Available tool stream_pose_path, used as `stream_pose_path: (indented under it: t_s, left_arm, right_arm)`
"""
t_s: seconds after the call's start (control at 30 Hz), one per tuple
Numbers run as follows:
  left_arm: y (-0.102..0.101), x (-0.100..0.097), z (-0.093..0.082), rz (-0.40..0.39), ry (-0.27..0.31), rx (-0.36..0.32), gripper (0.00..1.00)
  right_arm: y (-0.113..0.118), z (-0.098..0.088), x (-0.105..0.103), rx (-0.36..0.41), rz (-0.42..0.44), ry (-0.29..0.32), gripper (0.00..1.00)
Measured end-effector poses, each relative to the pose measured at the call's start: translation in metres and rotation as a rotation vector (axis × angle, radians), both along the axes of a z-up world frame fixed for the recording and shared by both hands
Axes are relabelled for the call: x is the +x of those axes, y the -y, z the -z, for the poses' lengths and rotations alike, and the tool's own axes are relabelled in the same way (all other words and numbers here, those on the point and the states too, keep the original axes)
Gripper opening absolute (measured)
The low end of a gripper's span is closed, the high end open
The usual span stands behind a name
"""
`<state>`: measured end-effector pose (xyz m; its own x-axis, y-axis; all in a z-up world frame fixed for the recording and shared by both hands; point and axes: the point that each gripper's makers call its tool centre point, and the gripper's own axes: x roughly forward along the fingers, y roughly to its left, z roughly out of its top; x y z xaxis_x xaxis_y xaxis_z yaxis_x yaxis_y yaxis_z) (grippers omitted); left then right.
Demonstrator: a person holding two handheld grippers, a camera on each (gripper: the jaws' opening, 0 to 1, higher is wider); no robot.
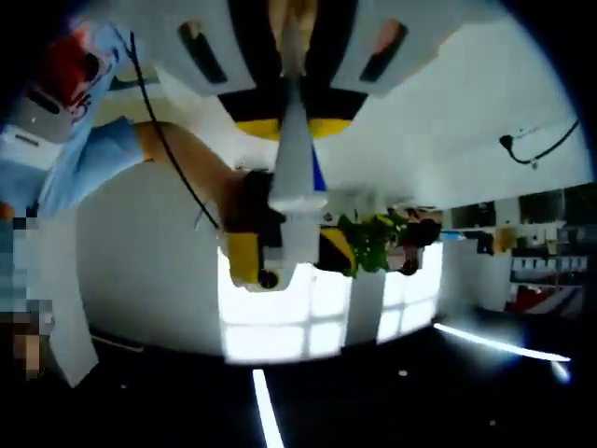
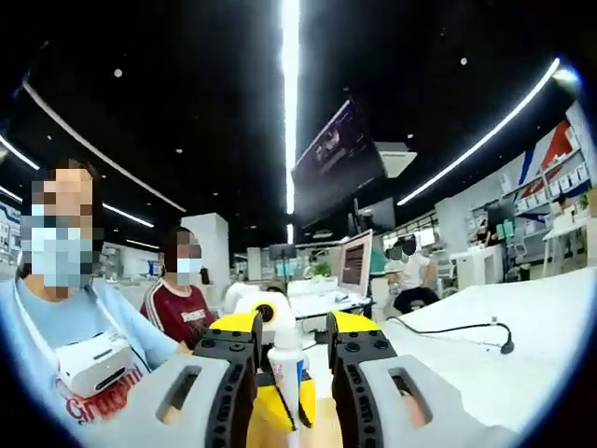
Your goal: Pick up the toothpaste unscrew the cap squeeze it onto the small board screw the cap back on and return it to the table
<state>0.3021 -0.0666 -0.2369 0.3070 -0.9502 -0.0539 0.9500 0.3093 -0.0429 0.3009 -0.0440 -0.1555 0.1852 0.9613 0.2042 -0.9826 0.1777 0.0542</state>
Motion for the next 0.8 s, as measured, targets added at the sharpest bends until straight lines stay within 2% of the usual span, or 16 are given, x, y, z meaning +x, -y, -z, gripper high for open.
stream_pose_path:
  t_s: [0.07,0.1,0.17,0.2,0.23,0.27,0.3,0.37,0.53,0.67,0.8]
  left_arm:
    - [-0.003,0.005,0.001,-0.087,-0.033,-0.003,0.05]
    - [-0.003,0.006,0.0,-0.117,-0.031,-0.012,0.05]
    - [-0.004,0.009,-0.001,-0.185,-0.032,-0.021,0.05]
    - [-0.004,0.009,-0.002,-0.195,-0.027,-0.022,0.05]
    - [-0.004,0.01,-0.003,-0.231,-0.022,-0.021,0.05]
    - [-0.004,0.01,-0.002,-0.254,-0.019,-0.013,0.05]
    - [-0.004,0.01,0.0,-0.282,-0.008,0.01,0.05]
    - [-0.003,0.01,0.001,-0.321,-0.014,0.01,0.05]
    - [0.002,0.006,-0.002,-0.349,-0.04,-0.032,0.05]
    - [0.001,0.008,-0.002,-0.407,-0.017,-0.022,0.05]
    - [-0.003,0.012,0.001,-0.443,-0.011,-0.011,0.05]
  right_arm:
    - [-0.002,0.003,-0.002,-0.041,0.106,0.028,0.28]
    - [-0.003,0.002,-0.002,-0.035,0.153,0.042,0.28]
    - [-0.003,0.006,-0.001,-0.056,0.234,0.014,0.28]
    - [-0.003,0.003,-0.002,-0.043,0.28,0.026,0.27]
    - [-0.003,0.006,-0.003,-0.054,0.308,0.008,0.27]
    - [-0.005,0.002,-0.006,-0.03,0.336,0.024,0.27]
    - [-0.005,0.002,-0.006,-0.028,0.358,0.018,0.27]
    - [-0.006,0.0,-0.007,-0.02,0.399,0.031,0.27]
    - [-0.01,0.001,-0.006,-0.036,0.477,0.055,0.26]
    - [-0.015,0.001,-0.004,-0.057,0.538,0.096,0.26]
    - [-0.011,0.003,-0.005,-0.047,0.597,0.091,0.26]
